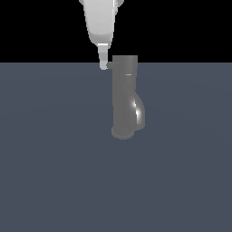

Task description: Turn on the faucet by rotating a designated handle.

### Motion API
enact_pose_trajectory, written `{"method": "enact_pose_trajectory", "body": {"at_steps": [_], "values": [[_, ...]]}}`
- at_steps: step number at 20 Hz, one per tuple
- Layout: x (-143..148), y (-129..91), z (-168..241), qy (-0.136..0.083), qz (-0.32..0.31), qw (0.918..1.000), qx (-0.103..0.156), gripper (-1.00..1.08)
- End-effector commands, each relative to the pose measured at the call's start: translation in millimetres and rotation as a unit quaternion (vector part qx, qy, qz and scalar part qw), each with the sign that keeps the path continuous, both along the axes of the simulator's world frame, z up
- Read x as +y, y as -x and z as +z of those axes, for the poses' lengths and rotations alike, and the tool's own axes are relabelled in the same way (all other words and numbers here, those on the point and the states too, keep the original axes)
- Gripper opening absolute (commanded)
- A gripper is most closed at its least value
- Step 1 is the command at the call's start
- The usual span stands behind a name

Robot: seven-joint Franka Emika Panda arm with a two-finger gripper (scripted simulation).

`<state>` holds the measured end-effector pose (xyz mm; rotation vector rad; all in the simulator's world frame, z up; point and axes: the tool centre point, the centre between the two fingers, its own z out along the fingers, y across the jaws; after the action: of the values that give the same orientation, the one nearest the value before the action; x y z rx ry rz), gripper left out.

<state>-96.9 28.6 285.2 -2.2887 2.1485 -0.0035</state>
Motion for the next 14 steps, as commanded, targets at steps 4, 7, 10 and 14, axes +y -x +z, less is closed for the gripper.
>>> {"method": "enact_pose_trajectory", "body": {"at_steps": [4, 7, 10, 14], "values": [[-22, 15, 0, 0.0, -0.005, 1.0, 0.001, -1.0], [-21, 11, 0, 0.0, -0.001, 1.0, 0.001, -1.0], [-39, 10, 0, 0.0, -0.002, 1.0, 0.001, -1.0], [-62, 7, 0, 0.0, -0.003, 1.0, 0.001, -1.0]]}}
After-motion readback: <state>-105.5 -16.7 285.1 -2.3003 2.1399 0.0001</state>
